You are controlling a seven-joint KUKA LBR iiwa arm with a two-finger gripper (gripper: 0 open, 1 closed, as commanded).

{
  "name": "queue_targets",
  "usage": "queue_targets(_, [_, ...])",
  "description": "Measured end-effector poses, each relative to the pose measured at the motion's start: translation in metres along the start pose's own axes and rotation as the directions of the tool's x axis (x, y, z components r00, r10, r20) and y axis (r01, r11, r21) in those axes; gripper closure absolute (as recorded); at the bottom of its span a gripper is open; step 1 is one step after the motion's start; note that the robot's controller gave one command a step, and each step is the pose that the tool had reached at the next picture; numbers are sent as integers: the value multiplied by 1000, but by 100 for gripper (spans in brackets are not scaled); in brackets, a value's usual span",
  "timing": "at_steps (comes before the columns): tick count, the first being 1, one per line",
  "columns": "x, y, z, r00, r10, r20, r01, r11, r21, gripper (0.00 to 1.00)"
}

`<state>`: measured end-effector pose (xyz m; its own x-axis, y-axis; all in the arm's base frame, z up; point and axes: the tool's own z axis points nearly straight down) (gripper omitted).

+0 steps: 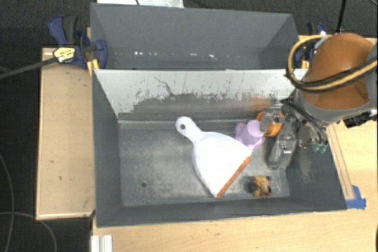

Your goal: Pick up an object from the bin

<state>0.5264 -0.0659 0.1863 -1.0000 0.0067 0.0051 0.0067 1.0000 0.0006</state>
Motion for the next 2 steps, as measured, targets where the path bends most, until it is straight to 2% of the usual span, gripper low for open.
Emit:
queue_targets(1, [-1,0,-5,1000,-2,8,2,1000,1,0])
queue_targets(2, [-25,-4,15,992,-126,17,126,992,4,0])
